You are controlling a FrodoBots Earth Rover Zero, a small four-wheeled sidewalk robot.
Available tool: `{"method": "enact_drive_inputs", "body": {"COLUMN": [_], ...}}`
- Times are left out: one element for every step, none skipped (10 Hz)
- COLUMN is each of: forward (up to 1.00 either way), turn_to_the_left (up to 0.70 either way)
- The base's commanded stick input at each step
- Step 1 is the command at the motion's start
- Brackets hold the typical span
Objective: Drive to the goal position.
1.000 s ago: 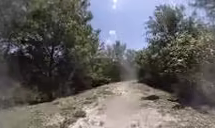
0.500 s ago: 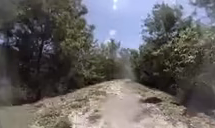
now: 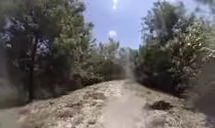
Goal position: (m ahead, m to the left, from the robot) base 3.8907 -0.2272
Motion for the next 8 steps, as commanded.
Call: {"method": "enact_drive_inputs", "body": {"forward": [0.7, 0.7, 0.7, 0.7, 0.7, 0.7, 0.7, 0.7], "turn_to_the_left": [0.0, 0.0, 0.0, 0.0, 0.0, 0.0, 0.0, 0.0]}}
